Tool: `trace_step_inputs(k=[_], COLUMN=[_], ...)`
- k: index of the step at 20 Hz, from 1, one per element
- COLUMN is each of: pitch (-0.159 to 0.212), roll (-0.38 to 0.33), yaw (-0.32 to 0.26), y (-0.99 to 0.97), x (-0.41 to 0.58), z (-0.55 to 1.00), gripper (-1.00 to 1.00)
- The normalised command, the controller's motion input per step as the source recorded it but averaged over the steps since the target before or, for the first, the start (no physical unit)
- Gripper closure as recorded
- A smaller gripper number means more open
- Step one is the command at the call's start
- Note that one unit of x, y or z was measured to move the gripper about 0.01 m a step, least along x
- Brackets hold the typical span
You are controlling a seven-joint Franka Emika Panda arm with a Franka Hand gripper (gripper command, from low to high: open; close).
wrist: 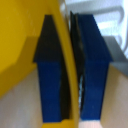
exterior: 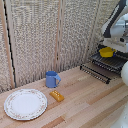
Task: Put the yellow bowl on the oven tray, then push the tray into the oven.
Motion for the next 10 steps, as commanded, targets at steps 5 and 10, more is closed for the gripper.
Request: trace_step_inputs(k=[5, 10], pitch=[0.0, -0.01], roll=[0.038, 0.047], yaw=[-0.04, -0.111], y=[-0.59, -0.48], x=[0.0, -0.013], z=[-0.05, 0.0], gripper=[1.0, -1.0])
